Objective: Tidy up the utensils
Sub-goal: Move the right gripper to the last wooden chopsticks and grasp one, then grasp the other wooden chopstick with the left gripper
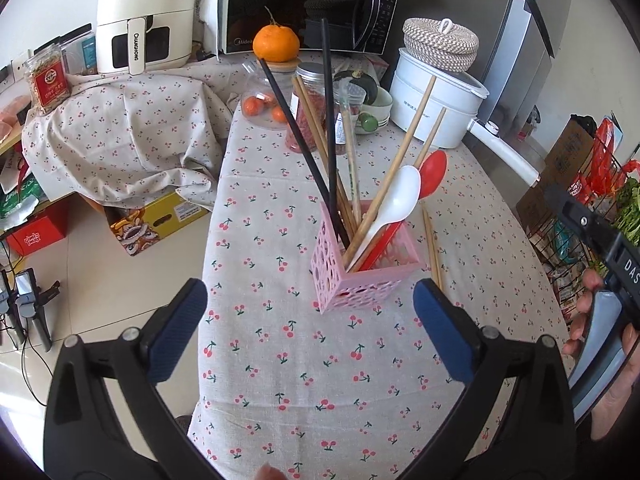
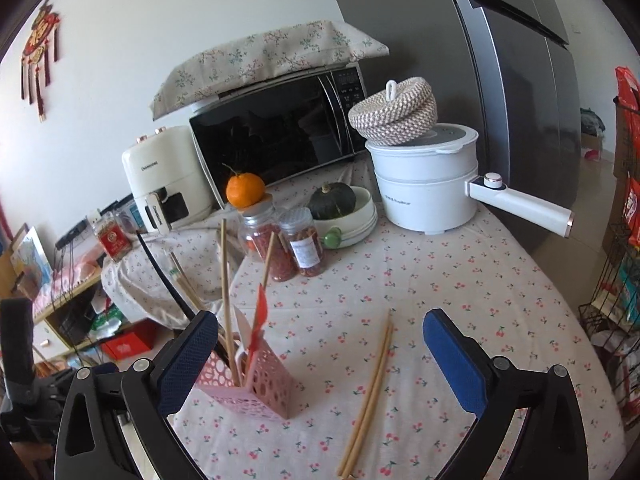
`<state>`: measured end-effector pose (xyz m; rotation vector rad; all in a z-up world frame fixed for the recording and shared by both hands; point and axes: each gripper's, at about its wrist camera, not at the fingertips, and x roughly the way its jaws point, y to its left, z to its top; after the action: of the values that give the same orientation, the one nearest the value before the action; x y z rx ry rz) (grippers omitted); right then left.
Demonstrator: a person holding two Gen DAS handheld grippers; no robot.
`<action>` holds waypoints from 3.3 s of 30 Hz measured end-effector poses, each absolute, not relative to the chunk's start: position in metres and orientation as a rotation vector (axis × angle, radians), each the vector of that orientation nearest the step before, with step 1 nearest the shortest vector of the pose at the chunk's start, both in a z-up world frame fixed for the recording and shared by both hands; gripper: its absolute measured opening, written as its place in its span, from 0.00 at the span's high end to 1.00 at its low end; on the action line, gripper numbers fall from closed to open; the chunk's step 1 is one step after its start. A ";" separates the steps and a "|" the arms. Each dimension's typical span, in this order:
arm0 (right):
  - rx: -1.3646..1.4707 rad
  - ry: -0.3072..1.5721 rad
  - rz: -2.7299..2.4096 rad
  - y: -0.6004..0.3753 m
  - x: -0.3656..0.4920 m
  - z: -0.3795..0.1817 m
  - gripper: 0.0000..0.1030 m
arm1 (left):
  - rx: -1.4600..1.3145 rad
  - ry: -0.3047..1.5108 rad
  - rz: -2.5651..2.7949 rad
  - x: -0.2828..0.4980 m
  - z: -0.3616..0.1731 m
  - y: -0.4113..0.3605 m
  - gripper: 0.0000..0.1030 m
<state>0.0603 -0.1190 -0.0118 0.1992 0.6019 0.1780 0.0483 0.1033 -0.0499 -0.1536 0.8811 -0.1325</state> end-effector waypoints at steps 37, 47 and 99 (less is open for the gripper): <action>0.092 1.152 -0.088 -0.142 0.148 -0.175 0.00 | -0.082 1.052 -0.159 0.059 -0.090 0.076 0.01; 0.012 1.128 -0.110 -0.131 0.150 -0.181 0.00 | -0.064 1.059 -0.164 0.058 -0.092 0.072 0.01; 0.003 1.278 0.073 -0.222 0.120 -0.158 0.92 | 0.297 1.089 -0.267 0.069 -0.104 -0.100 0.01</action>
<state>0.1201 -0.2216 -0.1575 0.0025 1.2785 0.0731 0.0693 -0.0997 -0.1040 0.2974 1.0887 -0.2670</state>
